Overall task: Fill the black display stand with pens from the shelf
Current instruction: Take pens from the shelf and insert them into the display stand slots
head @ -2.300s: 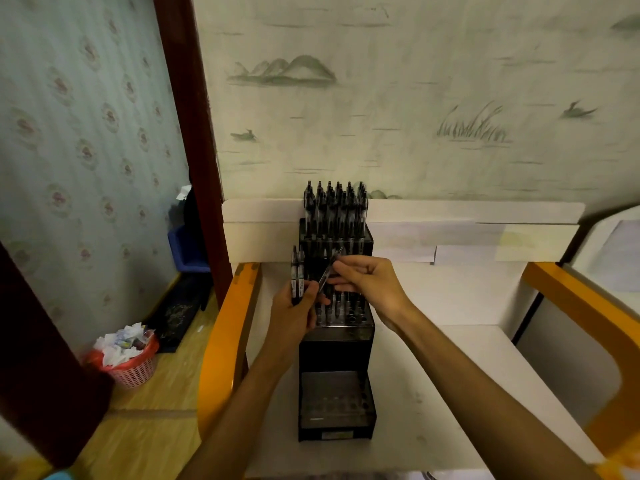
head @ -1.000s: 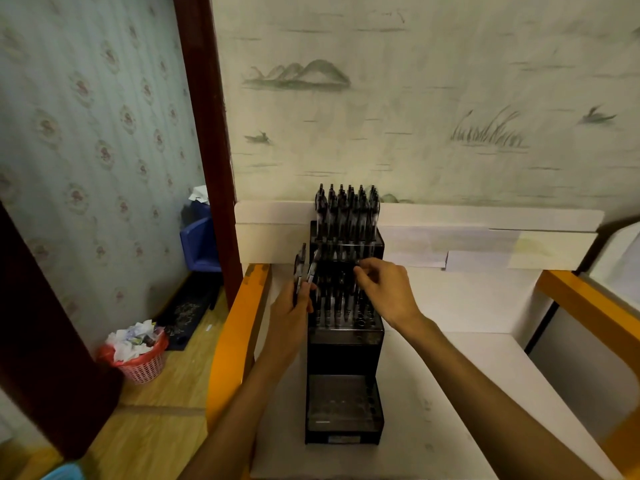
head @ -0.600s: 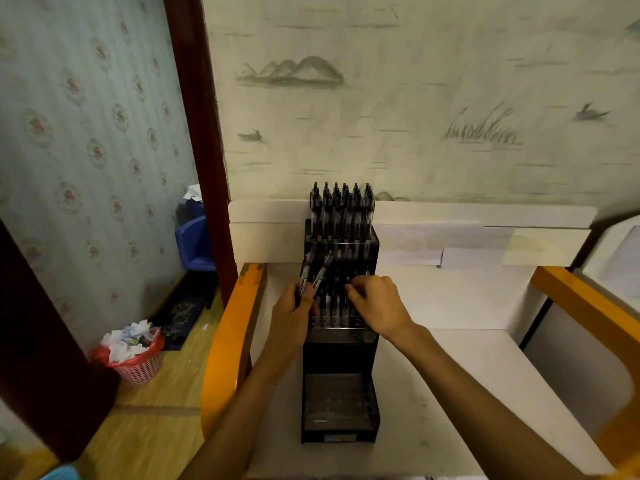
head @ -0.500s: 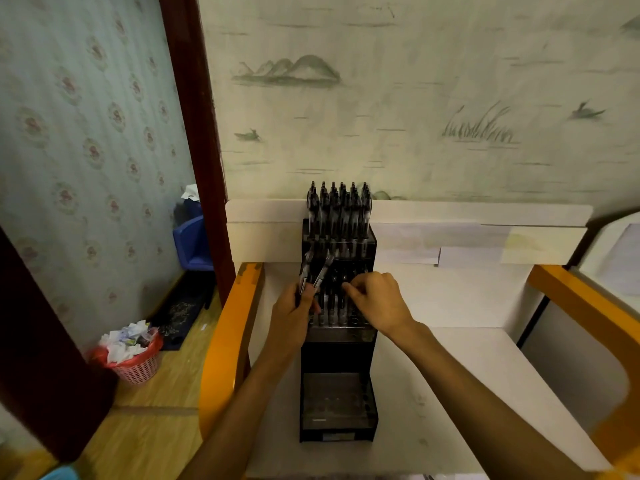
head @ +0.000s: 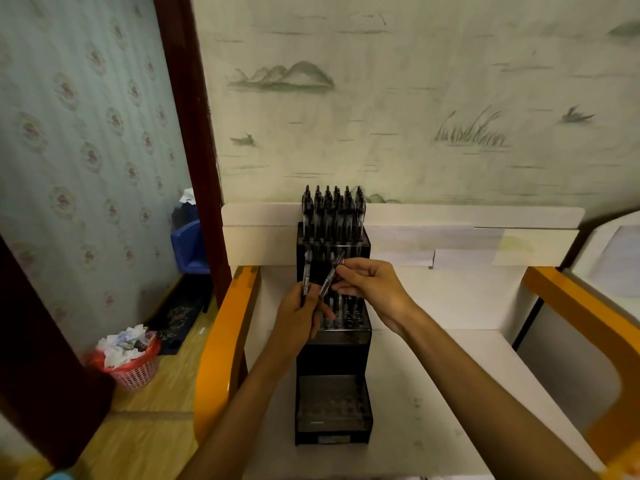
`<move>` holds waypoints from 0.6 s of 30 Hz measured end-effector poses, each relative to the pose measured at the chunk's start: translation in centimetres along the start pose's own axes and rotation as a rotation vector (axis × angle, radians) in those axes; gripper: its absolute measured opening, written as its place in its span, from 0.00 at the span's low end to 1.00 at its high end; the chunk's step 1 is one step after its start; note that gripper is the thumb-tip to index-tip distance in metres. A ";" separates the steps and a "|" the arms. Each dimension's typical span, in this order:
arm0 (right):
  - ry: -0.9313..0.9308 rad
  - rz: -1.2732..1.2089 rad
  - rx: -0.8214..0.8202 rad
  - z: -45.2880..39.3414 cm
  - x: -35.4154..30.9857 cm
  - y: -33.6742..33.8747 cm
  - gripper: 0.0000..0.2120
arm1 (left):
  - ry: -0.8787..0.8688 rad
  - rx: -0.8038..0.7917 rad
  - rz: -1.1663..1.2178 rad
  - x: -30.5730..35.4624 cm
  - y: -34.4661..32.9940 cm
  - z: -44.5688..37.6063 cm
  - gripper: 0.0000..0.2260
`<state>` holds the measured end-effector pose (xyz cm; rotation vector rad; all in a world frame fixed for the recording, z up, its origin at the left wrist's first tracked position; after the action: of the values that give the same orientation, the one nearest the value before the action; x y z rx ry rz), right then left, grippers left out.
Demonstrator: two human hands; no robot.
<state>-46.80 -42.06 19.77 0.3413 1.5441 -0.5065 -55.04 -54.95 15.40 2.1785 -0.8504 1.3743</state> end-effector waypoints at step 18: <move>0.300 0.491 0.436 0.7 -2.2 3.6 0.03 | -0.058 0.105 -0.412 0.1 3.7 0.6 0.10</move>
<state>-44.27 -39.09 21.57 1.1438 1.5531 -0.4088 -57.15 -58.02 15.33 2.3156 -0.3230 1.1741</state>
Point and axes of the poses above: each hand's wrist, its own z-axis away from the middle knuckle, its own y-axis out of the back of the hand, x = y × z, the point moved 6 cm from there along -z, towards the middle knuckle, and after that the axes turned 11 degrees about -y, right-handed, at the moved point
